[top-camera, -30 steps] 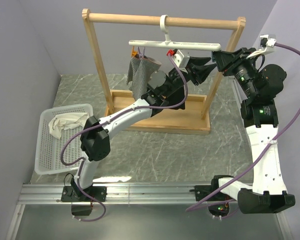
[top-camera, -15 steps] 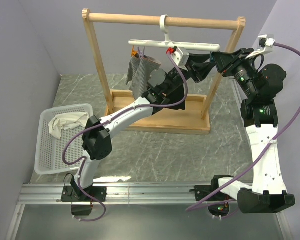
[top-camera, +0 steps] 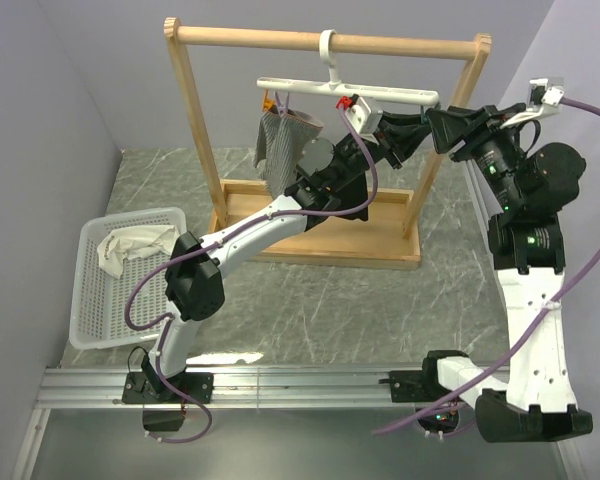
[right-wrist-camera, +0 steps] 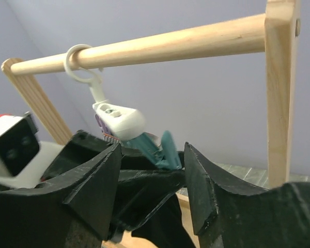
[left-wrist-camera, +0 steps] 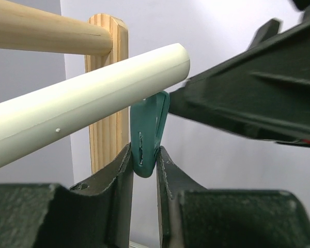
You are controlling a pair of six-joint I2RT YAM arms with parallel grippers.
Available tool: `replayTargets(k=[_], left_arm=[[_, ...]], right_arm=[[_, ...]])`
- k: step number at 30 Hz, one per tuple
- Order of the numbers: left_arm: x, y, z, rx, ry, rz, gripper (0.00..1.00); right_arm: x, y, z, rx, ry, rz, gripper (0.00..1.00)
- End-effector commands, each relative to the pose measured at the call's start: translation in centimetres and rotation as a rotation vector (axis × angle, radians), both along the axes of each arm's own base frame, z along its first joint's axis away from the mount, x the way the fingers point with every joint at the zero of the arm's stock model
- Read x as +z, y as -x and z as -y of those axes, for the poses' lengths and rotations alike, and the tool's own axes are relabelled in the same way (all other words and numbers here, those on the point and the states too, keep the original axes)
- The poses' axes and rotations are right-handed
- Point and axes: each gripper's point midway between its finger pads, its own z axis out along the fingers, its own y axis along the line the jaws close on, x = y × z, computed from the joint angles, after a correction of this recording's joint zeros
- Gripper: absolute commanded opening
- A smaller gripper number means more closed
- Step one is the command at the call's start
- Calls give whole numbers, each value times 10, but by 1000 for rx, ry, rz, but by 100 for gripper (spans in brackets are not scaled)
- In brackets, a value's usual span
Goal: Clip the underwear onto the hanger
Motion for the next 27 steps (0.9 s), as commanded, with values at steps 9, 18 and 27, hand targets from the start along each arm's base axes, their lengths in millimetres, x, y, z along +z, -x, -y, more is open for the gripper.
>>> replayTargets(k=[9,18,27], left_arm=[[17,-3,-6,20,35,22,1],[13,-2,-5,15,23,13,0],[9,-3,-4,13,16,1,1]], right_arm=[[0,11,-5,-20,76,57,64],[-2,-13,-6,-85,68,29,68],[9,-19,-6,-122,44,60,64]])
